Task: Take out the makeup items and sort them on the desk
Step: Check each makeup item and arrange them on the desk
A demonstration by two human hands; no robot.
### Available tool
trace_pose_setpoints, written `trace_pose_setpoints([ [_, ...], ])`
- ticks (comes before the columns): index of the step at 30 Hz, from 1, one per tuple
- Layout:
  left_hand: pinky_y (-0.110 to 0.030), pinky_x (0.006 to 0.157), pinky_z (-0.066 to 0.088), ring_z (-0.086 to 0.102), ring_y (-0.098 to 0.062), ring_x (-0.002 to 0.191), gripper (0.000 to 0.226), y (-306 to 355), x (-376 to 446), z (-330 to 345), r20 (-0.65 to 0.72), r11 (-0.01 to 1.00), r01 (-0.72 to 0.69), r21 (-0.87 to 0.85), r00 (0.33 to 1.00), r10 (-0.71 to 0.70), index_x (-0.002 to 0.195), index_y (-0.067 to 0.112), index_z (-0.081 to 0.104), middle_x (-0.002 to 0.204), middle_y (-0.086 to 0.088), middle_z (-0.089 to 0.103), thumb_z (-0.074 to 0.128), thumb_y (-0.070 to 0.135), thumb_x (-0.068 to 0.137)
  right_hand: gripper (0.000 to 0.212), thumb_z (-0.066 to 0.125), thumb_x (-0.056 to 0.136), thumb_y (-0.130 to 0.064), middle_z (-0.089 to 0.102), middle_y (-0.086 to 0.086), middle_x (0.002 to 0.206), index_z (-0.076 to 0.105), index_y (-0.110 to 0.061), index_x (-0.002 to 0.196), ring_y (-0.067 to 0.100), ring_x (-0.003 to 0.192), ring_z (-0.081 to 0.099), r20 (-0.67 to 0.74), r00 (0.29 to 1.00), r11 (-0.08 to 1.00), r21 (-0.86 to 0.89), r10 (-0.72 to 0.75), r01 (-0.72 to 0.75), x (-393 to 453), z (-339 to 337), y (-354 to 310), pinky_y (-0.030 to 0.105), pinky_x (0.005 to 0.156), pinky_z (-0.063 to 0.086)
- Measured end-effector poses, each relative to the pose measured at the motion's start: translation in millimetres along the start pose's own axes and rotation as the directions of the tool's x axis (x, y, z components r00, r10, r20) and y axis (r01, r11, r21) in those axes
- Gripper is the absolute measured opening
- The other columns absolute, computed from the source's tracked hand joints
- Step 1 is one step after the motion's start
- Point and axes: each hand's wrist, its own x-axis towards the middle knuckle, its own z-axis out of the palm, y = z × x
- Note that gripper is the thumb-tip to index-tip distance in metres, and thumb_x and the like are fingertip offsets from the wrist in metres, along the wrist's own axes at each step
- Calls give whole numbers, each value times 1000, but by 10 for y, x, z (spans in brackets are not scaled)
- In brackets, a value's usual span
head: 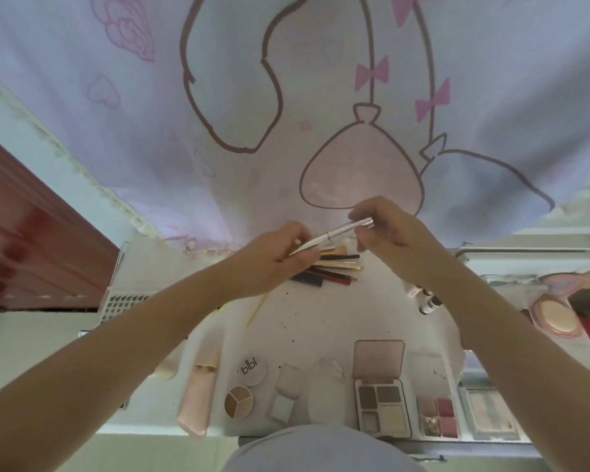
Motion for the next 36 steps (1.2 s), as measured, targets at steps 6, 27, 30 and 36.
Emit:
trace_pose_setpoints([
  [6,-22,67,49,53,-15,75,23,113,-8,11,-190,763,-136,631,928,322,98,15,56,85,2,55,36,28,96,35,41,96,-22,47,-14,39,41,-25,61,-2,39,46,-46,996,989,-121,80,-85,-84,-108,4,5,49,38],
  [27,-20,47,44,55,-18,51,25,113,196,202,-215,517,-204,831,739,638,70,7,69,61,-7,61,86,15,55,11,45,93,-27,54,-14,64,50,-24,84,-4,45,51,-92,991,990,-91,95,-103,-191,-132,212,5,50,40],
  [30,-19,47,45,55,-18,51,27,120,210,196,-207,516,-210,831,744,636,70,7,69,60,-6,61,87,18,53,17,52,90,-16,54,-12,65,53,-23,76,-8,54,54,-206,978,990,-142,-17,-13,-186,-121,250,3,57,41],
  [36,-17,47,43,54,-14,51,28,100,248,151,-210,529,-201,825,759,616,68,12,70,60,-2,61,88,25,51,32,59,85,-14,58,-14,92,46,-41,95,-10,69,57,-146,989,990,139,12,9,-164,-150,326,7,61,49],
])
